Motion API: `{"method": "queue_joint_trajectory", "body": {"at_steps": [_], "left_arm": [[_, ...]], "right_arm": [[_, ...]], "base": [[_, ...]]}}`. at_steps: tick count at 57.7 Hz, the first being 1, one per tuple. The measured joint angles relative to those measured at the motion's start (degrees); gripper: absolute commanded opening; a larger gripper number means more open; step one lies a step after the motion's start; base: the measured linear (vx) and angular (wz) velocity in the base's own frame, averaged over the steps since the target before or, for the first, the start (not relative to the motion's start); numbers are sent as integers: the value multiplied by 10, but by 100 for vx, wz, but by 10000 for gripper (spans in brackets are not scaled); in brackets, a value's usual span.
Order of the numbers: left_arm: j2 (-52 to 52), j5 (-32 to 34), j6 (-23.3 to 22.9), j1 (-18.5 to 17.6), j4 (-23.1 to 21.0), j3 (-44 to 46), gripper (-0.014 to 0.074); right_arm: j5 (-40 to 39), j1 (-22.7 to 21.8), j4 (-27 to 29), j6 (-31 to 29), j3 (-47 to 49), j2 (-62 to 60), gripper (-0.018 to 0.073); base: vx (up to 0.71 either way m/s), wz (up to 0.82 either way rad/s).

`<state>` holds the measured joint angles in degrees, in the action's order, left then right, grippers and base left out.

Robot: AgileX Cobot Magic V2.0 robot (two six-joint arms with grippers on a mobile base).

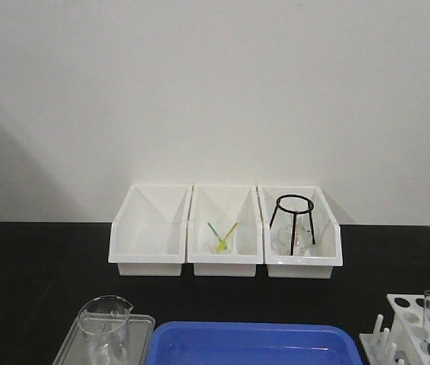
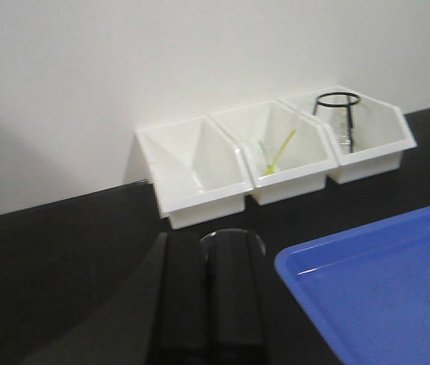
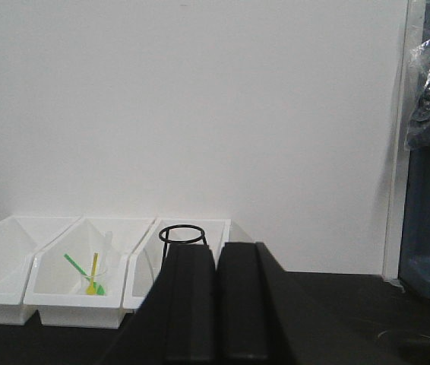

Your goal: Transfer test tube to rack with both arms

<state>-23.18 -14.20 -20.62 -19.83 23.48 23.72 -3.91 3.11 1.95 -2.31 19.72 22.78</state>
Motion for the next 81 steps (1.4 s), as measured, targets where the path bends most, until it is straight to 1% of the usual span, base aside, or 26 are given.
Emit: {"method": "queue_joint_trajectory", "body": {"at_steps": [7, 12, 16, 24, 29, 36, 50, 53, 55, 56, 58, 64, 67, 70, 73, 81], "left_arm": [[124, -7, -7, 63, 0, -92, -6], [196, -12, -10, 96, 0, -148, -6], [229, -12, -20, 111, 0, -185, -6], [238, 18, -66, 119, 0, -246, -6], [238, 25, -91, 120, -1, -252, -6], [238, 46, -96, 121, 5, -252, -6], [238, 48, -91, 121, 4, -252, -6], [238, 48, -72, 121, -10, -252, -6], [238, 48, -47, 121, -30, -252, -6], [238, 48, -34, 121, -47, -252, -6], [238, 48, 5, 121, -74, -252, -6], [238, 48, 141, 121, -187, -252, -6], [238, 48, 190, 121, -221, -252, -6], [238, 50, 221, 121, -240, -252, -6], [238, 53, 240, 121, -250, -252, -6], [238, 52, 256, 121, -259, -252, -6]], "right_arm": [[0, 0, 0, 0, 0, 0, -11], [0, 0, 0, 0, 0, 0, -11], [0, 0, 0, 0, 0, 0, -11], [-1, 0, 0, 0, 0, -2, -11], [0, 0, 0, 0, 0, -2, -11], [0, 0, 0, 0, 0, -2, -11], [0, 0, 0, 0, 0, -2, -11], [0, 0, 0, 0, 0, -2, -11], [1, 0, 0, 0, 0, -2, -11], [1, 0, 0, 0, 0, -2, -11], [1, 0, 0, 0, 0, -2, -11], [1, 0, 0, 0, 0, -2, -11], [1, 0, 0, 0, 0, -2, -11], [1, 0, 0, 0, 0, -2, -11], [1, 0, 0, 0, 0, -2, -11], [1, 0, 0, 0, 0, -2, -11]], "base": [[0, 0], [0, 0], [0, 0], [0, 0], [0, 0], [0, 0], [0, 0], [0, 0], [0, 0], [0, 0], [0, 0], [0, 0], [0, 0], [0, 0], [0, 0], [0, 0]]}}
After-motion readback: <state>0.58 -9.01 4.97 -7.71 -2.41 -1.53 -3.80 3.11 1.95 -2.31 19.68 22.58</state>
